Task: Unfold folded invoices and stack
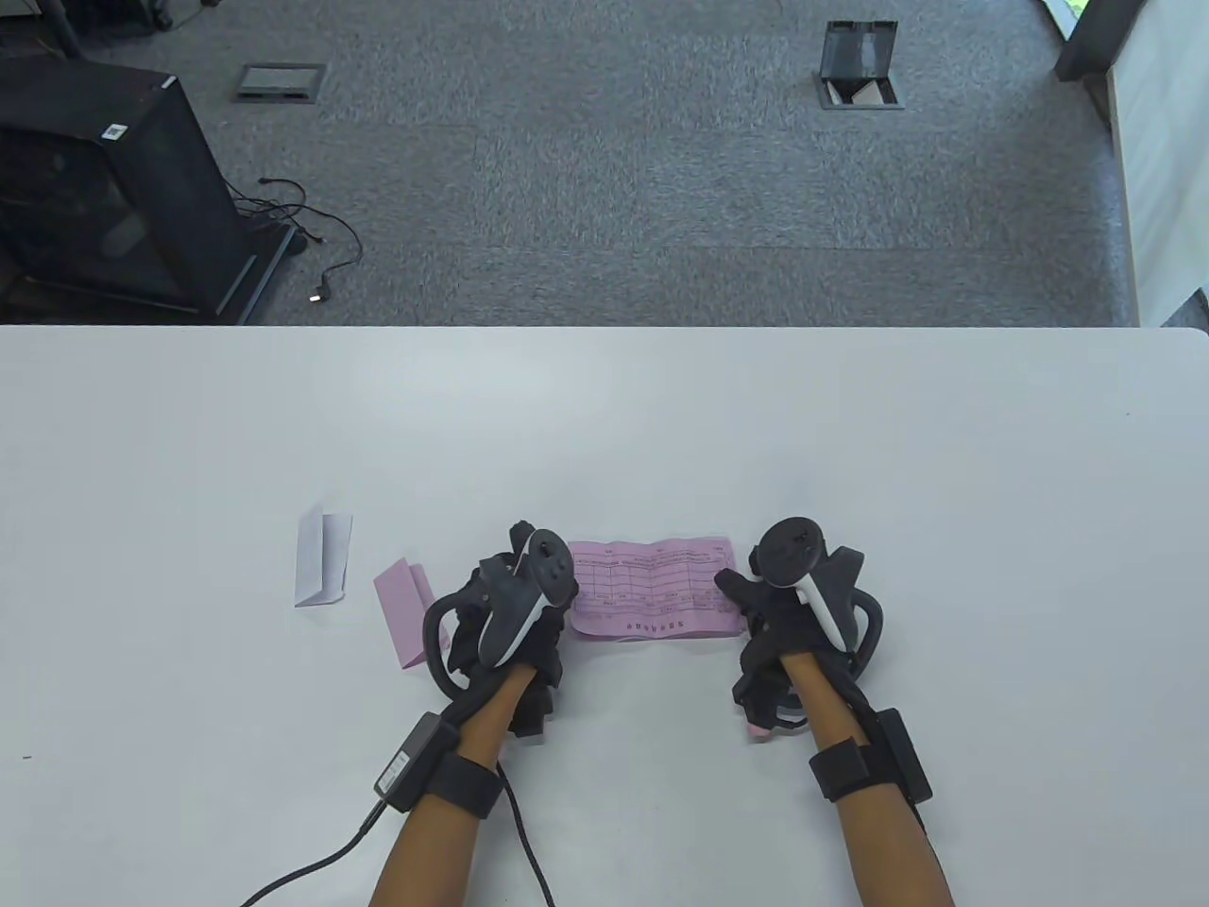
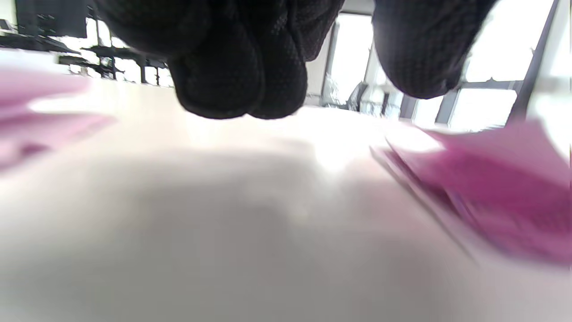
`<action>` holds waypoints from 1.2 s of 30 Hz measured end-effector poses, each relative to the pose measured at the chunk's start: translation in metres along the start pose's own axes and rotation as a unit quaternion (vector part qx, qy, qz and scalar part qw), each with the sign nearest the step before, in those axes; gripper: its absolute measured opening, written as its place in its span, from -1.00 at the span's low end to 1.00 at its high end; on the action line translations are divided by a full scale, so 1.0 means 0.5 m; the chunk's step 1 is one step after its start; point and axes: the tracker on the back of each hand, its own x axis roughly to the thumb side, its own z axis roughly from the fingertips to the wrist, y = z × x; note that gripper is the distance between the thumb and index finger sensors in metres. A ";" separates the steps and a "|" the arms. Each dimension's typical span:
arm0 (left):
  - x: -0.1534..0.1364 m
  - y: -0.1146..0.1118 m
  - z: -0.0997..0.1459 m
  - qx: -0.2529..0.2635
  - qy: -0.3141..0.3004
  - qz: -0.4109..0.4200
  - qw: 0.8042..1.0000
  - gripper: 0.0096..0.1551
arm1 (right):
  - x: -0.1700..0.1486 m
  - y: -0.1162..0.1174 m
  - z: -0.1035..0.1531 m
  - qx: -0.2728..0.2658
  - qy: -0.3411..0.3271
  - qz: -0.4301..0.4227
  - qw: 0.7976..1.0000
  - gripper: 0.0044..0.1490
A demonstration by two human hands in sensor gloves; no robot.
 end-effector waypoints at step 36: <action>-0.263 0.012 0.044 -0.043 0.115 0.240 0.963 -0.48 | -0.081 -0.025 0.141 0.062 -0.121 -0.056 0.989 -0.23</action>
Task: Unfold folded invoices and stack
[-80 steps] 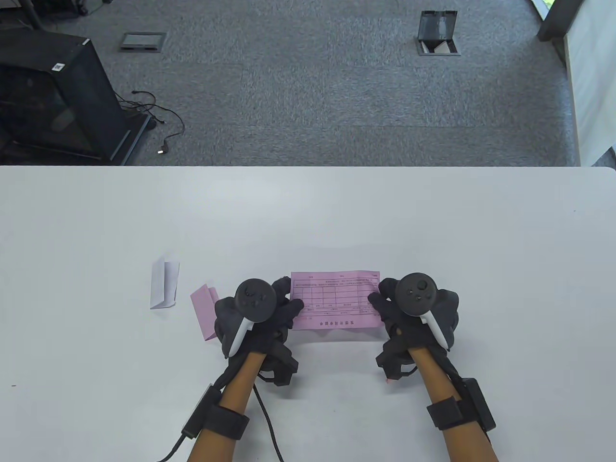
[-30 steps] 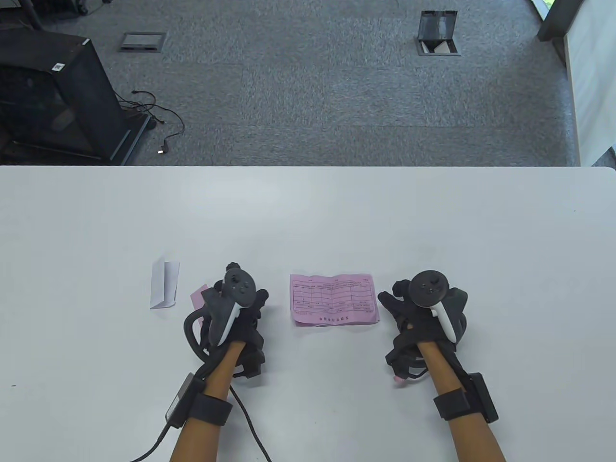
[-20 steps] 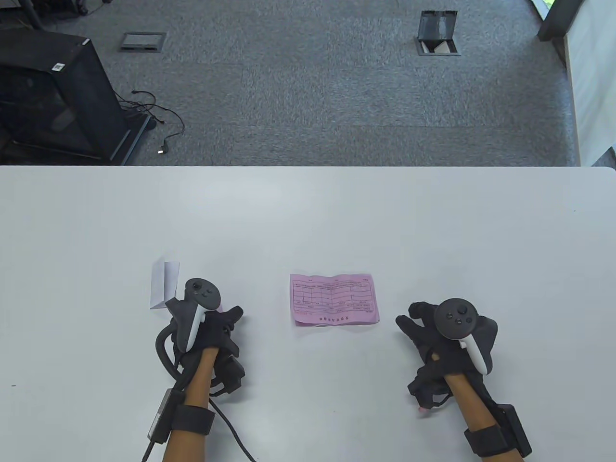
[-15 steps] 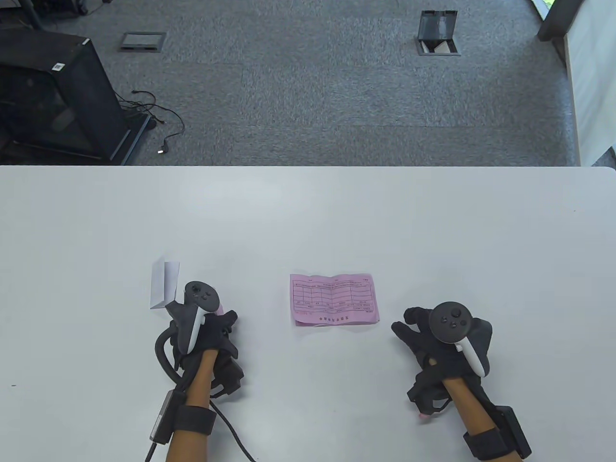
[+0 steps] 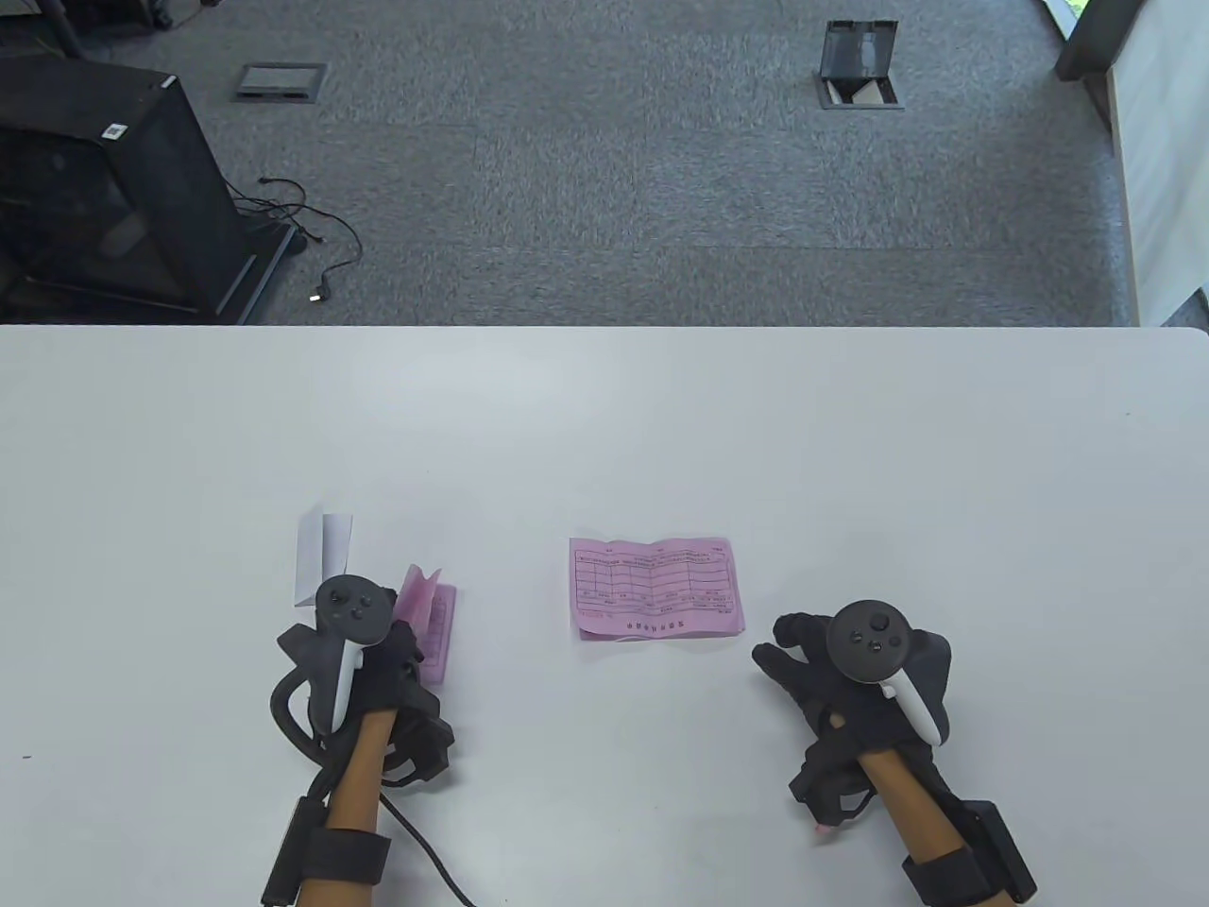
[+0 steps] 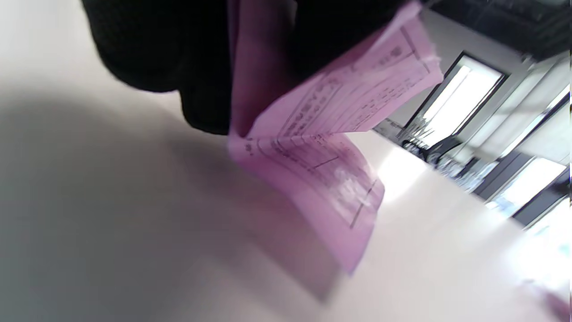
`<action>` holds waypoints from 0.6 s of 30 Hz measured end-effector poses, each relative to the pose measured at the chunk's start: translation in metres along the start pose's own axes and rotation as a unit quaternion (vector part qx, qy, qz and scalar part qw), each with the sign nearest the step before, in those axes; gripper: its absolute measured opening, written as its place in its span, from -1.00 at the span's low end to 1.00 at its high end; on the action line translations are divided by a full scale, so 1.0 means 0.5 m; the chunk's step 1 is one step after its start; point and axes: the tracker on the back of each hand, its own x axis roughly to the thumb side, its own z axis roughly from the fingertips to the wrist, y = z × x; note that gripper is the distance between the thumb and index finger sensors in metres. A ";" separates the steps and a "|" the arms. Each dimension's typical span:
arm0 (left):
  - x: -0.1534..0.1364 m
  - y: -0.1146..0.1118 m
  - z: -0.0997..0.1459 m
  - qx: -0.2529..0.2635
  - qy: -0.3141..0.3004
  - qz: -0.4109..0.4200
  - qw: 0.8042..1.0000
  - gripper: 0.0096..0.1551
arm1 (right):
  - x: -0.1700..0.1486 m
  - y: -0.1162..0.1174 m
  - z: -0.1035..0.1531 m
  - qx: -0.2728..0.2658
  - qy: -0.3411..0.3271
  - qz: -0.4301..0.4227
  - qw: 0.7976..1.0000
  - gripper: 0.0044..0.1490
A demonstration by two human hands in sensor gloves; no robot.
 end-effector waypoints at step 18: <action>0.145 -0.167 0.199 -0.116 -0.282 0.195 0.932 -0.44 | 0.126 0.094 0.069 0.087 -0.097 -0.177 0.976 0.13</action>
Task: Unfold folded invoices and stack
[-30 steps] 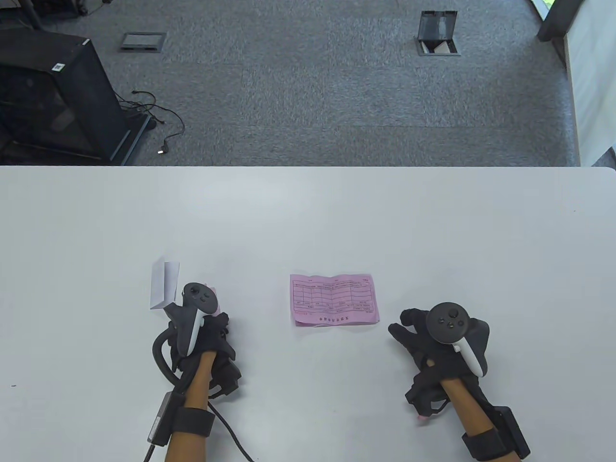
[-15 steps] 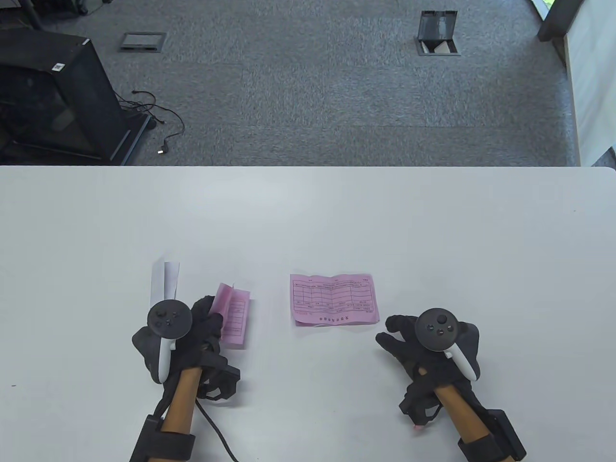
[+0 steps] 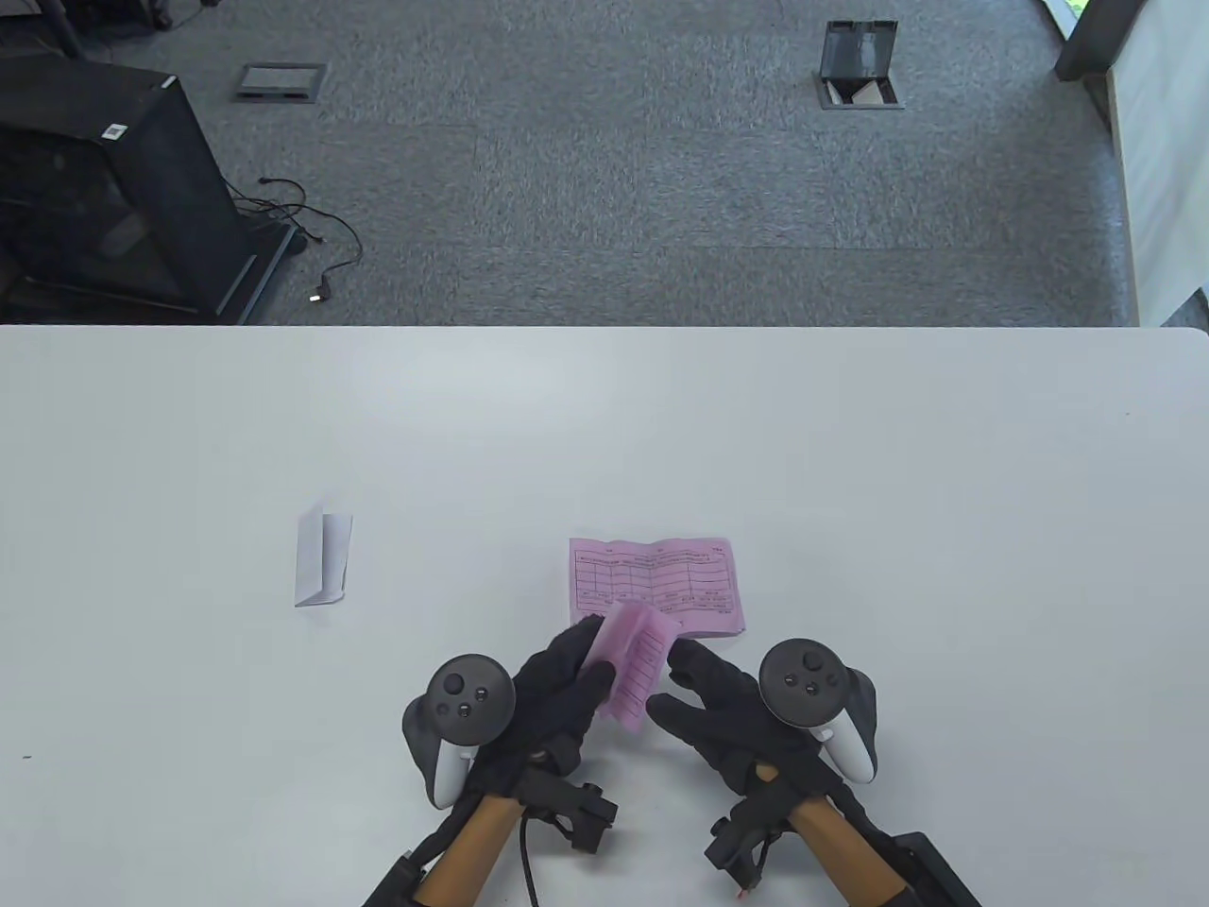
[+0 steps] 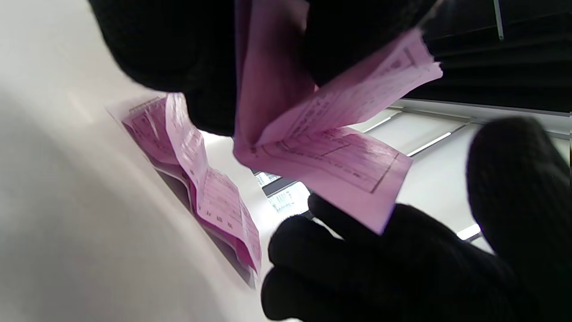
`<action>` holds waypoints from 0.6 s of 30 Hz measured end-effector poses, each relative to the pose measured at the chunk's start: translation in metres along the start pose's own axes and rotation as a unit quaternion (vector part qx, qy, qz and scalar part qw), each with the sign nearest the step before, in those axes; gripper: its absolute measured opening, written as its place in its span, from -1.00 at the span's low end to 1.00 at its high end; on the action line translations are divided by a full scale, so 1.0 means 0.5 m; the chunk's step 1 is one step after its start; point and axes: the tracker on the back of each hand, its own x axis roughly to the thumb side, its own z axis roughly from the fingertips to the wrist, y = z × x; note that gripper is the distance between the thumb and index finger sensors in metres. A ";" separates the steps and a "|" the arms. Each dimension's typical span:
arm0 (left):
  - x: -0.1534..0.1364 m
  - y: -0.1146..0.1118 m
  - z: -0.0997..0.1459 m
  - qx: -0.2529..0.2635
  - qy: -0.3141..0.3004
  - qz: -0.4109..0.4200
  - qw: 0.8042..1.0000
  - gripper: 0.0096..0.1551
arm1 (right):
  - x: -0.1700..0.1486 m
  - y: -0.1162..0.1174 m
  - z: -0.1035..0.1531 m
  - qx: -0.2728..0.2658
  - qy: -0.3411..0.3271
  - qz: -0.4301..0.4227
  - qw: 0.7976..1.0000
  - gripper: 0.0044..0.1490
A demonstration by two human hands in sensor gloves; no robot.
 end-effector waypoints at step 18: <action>0.040 -0.008 0.067 0.091 -0.120 -0.270 0.951 -0.33 | -0.021 -0.005 -0.001 -0.056 0.012 -0.026 0.998 -0.52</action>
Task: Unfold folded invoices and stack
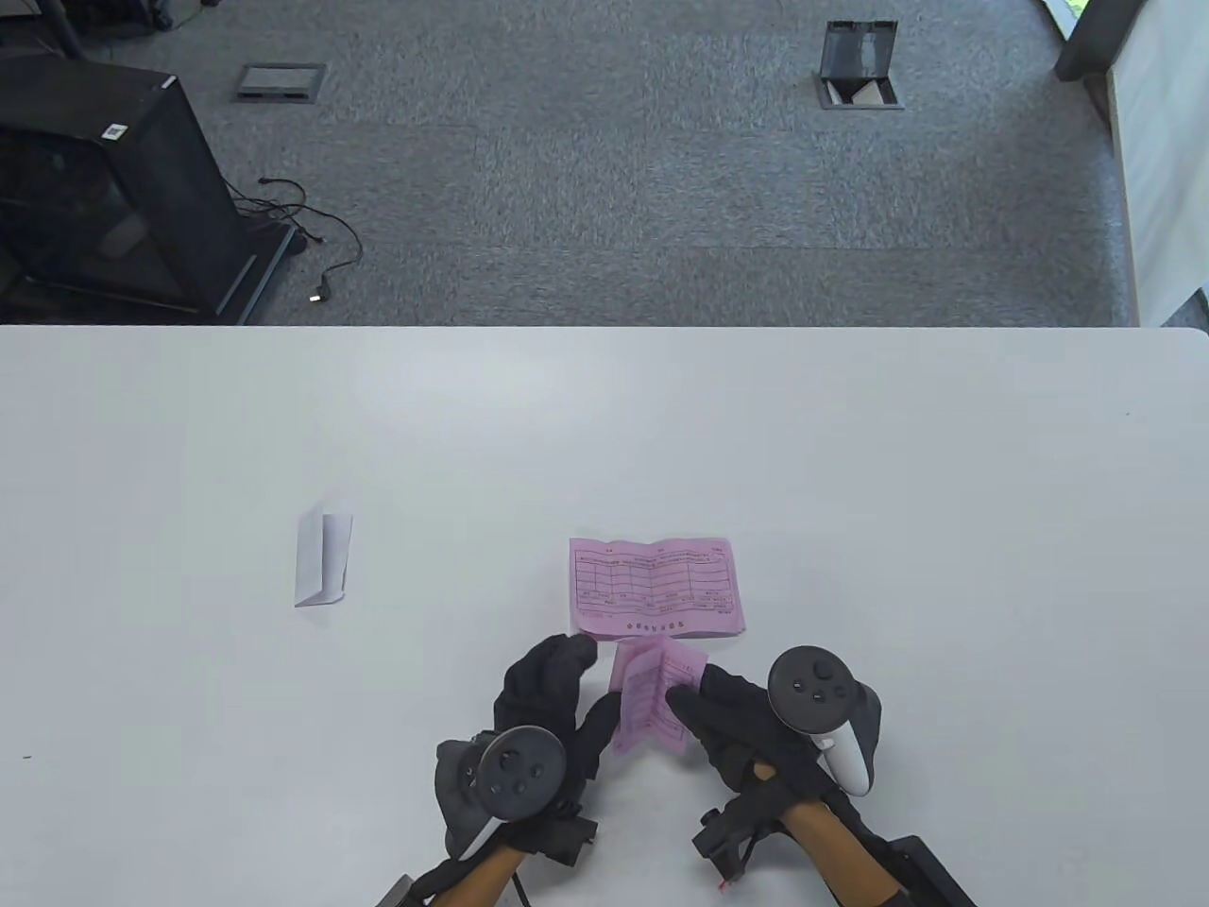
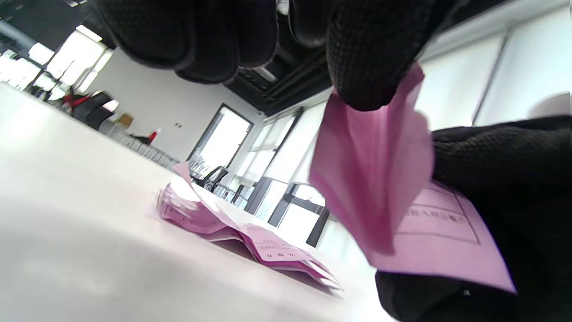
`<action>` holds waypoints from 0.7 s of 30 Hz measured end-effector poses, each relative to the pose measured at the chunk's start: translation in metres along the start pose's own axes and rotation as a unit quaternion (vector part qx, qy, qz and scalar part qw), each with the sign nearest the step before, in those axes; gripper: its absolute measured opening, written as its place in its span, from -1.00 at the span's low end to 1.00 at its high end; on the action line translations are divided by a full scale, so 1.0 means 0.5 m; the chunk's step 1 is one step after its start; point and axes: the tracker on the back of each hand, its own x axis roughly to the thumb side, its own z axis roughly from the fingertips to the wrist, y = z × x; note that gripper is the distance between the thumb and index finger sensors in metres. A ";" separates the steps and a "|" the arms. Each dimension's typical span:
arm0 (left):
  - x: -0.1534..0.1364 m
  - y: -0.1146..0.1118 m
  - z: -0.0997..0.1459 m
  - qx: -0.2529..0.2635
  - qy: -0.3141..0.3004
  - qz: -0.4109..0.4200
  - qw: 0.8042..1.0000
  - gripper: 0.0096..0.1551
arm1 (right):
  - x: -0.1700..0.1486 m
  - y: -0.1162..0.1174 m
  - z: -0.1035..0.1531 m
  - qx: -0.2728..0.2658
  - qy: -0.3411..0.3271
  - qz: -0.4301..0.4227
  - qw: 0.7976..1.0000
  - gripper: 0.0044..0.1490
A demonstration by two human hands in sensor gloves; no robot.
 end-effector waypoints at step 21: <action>-0.026 -0.041 -0.006 -0.100 0.074 0.177 0.976 -0.48 | 0.003 0.005 0.011 0.018 -0.025 0.004 1.000 -0.51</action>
